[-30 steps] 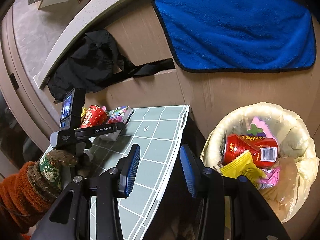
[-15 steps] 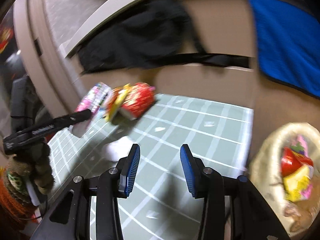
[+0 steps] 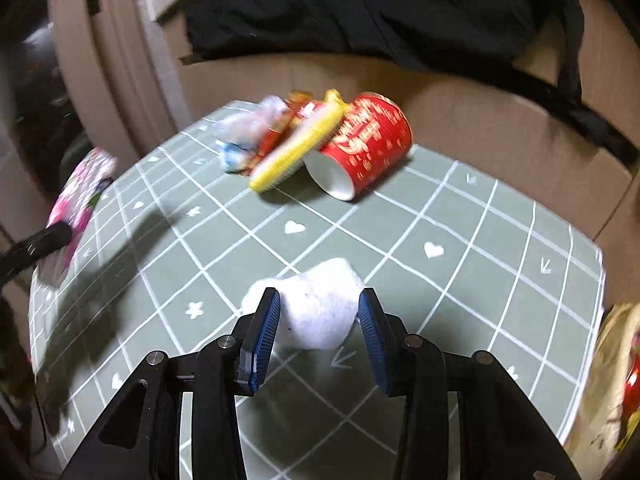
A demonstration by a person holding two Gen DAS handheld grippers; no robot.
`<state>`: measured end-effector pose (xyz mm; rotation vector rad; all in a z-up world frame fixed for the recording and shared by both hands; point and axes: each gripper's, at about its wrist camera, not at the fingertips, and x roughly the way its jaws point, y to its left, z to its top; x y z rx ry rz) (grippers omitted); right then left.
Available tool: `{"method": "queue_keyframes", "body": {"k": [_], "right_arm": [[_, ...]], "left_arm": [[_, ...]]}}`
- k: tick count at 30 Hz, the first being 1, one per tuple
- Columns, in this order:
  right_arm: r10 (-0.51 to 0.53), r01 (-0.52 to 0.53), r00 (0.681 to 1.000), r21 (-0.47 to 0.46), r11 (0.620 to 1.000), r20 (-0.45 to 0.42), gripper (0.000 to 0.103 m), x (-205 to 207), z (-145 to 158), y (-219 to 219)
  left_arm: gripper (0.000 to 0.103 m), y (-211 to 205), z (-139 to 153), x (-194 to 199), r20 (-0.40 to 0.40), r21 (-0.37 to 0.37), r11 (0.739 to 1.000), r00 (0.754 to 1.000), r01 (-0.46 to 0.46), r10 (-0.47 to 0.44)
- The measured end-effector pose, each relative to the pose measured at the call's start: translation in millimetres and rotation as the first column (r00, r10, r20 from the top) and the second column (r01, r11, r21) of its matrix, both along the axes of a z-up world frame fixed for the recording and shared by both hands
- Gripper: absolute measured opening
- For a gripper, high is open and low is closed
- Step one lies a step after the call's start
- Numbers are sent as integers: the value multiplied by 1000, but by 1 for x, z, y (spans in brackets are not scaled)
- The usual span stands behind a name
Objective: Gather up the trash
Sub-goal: 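Grasp the pink tissue pack with the left tool while the right tool grasps the white tissue, then carry the tissue pack and white tissue over the bin and open both tools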
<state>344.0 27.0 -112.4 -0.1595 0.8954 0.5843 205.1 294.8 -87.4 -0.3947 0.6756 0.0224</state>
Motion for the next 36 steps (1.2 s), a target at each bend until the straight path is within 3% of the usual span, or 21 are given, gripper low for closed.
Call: {"method": "queue_keyframes", "body": {"k": [7, 9, 10, 13, 14, 18, 22, 29, 36], "right_arm": [[47, -47, 999, -16, 999, -9, 40, -3, -6, 18], [73, -72, 996, 16, 997, -50, 53, -1, -9, 19], [93, -91, 992, 18, 996, -91, 52, 0, -15, 22], [98, -98, 995, -80, 992, -1, 39, -11, -14, 32], [100, -98, 995, -87, 991, 20, 27, -14, -13, 33], [102, -102, 994, -13, 995, 48, 19, -21, -2, 24], [105, -111, 987, 45, 993, 122, 18, -31, 25, 9], [55, -69, 986, 87, 994, 157, 18, -39, 62, -22], [-34, 1, 965, 127, 992, 259, 18, -56, 102, -71]], "left_arm": [[46, -2, -10, 4, -22, -54, 998, 1000, 17, -18], [46, -6, -10, 5, -24, -59, 998, 999, 25, -26], [46, -7, -10, 5, -25, -60, 998, 999, 26, -28], [46, -12, -9, 5, -28, -64, 997, 999, 33, -35], [46, -15, -8, 4, -29, -61, 998, 999, 35, -37], [46, -20, -4, 2, -27, -49, 998, 999, 40, -42], [46, -28, 4, 2, -14, -38, 998, 999, 45, -46], [46, -58, 32, 10, 43, -10, 997, 996, 81, -81], [46, -121, 88, 22, 174, 109, 985, 973, 136, -154]]}}
